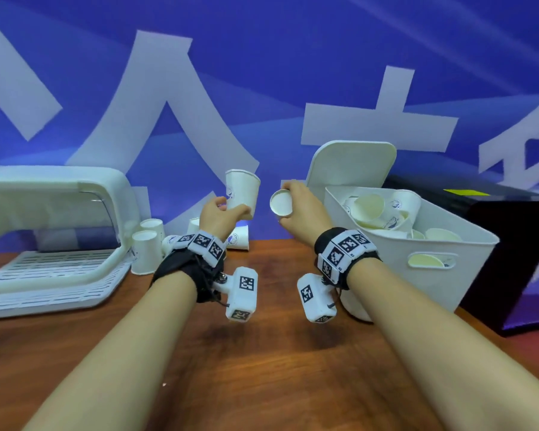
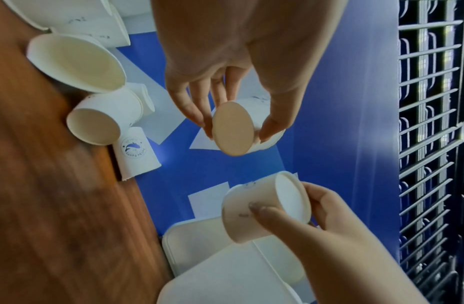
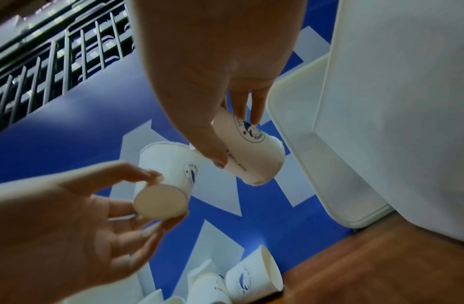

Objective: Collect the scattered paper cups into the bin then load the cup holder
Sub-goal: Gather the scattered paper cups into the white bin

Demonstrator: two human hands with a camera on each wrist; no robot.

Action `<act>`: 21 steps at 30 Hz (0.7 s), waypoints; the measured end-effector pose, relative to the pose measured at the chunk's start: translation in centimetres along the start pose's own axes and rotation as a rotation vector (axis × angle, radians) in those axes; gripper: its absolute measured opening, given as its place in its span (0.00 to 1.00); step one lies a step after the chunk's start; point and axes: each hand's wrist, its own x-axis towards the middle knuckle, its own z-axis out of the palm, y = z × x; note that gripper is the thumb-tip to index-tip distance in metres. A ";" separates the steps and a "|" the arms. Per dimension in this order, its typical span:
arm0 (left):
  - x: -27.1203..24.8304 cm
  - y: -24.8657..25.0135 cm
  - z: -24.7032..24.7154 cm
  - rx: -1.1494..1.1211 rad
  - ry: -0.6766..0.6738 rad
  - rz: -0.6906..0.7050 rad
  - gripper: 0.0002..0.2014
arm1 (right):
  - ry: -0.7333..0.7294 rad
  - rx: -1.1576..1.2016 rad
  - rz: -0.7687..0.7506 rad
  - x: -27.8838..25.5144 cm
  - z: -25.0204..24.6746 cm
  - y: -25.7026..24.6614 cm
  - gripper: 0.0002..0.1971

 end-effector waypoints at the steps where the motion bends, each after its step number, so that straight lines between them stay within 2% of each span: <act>1: -0.4 0.2 0.2 -0.026 -0.004 -0.005 0.32 | 0.022 0.029 0.001 -0.1 -0.8 -0.3 0.23; 3: -1.3 1.1 0.8 -0.061 -0.022 -0.006 0.23 | 0.080 0.117 0.015 -0.3 -2.5 -0.6 0.23; 5: -2.1 2.3 1.8 -0.087 -0.049 -0.009 0.15 | 0.129 0.223 0.040 -0.7 -4.4 -0.7 0.27; 7: -2.6 3.1 3.2 -0.107 -0.074 -0.003 0.21 | 0.195 0.303 0.053 -0.9 -6.6 -0.2 0.31; 9: -2.9 3.9 4.8 -0.125 -0.093 0.018 0.28 | 0.254 0.347 0.096 -1.2 -8.5 0.7 0.29; 11: -3.1 4.3 6.8 -0.135 -0.128 0.045 0.30 | 0.309 0.362 0.181 -1.4 -10.2 2.3 0.25; 16: -2.7 5.4 12.9 -0.091 -0.223 0.160 0.39 | 0.419 0.219 0.358 -1.8 -13.8 8.2 0.26; 18: -2.6 6.0 15.1 -0.079 -0.287 0.247 0.40 | 0.410 0.131 0.399 -1.9 -14.5 10.2 0.23; 21: -1.9 6.6 18.4 0.047 -0.295 0.409 0.33 | 0.422 0.034 0.504 -1.9 -15.2 12.6 0.23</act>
